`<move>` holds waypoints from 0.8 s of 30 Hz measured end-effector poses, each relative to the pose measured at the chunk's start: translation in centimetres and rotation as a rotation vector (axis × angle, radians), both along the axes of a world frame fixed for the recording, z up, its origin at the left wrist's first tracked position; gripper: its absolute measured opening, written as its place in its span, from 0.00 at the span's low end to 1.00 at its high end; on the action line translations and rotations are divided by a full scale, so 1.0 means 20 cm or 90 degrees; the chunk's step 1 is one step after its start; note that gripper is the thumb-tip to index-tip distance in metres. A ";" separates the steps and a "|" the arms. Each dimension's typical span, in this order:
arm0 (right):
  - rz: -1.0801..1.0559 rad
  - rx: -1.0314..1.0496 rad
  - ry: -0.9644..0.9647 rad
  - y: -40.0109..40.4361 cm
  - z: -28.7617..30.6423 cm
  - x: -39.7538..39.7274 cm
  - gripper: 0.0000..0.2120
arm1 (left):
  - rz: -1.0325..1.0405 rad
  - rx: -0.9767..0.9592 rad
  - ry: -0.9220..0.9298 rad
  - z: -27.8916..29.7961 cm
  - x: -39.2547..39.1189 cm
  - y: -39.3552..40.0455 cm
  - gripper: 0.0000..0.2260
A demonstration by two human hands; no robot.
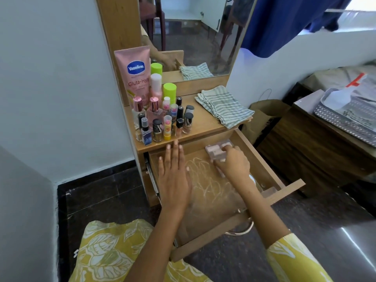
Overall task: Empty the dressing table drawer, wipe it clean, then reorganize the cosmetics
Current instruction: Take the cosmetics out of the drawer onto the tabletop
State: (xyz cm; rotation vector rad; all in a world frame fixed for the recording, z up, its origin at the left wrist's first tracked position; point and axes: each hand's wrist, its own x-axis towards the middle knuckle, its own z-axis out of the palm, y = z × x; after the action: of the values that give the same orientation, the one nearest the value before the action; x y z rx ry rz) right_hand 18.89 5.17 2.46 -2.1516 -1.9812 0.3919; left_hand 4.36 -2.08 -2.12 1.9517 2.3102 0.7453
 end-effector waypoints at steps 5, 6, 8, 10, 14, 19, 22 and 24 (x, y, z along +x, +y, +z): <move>0.002 -0.148 -0.071 0.07 -0.07 0.09 0.36 | 0.003 -0.002 0.017 0.00 0.00 -0.01 0.27; -0.006 -0.158 -0.060 0.08 -0.07 0.09 0.38 | 0.003 -0.003 0.017 0.00 0.00 -0.01 0.27; -0.025 -0.161 -0.042 0.10 -0.06 0.08 0.42 | 0.004 -0.006 0.017 0.01 0.00 0.00 0.27; -0.040 -0.162 -0.049 0.10 -0.05 0.06 0.47 | 0.006 -0.008 0.016 0.01 0.00 -0.01 0.26; -0.039 -0.170 -0.010 0.08 -0.10 0.02 0.50 | 0.008 -0.012 0.020 0.00 0.00 -0.01 0.26; -0.024 -0.136 -0.016 0.08 -0.10 0.04 0.46 | 0.007 -0.016 0.020 0.00 0.00 -0.01 0.26; -0.017 -0.103 0.049 0.06 -0.07 0.07 0.42 | 0.009 -0.014 0.022 0.00 -0.01 -0.01 0.26; -0.006 -0.092 0.117 0.03 -0.04 0.10 0.39 | 0.012 -0.011 0.021 0.00 -0.01 0.00 0.26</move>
State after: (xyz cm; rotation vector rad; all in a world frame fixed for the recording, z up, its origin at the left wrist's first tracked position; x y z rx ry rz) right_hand 20.81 5.69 1.62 -2.1190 -1.8938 0.7255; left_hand 4.25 -2.11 -2.14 1.9539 2.3480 0.6980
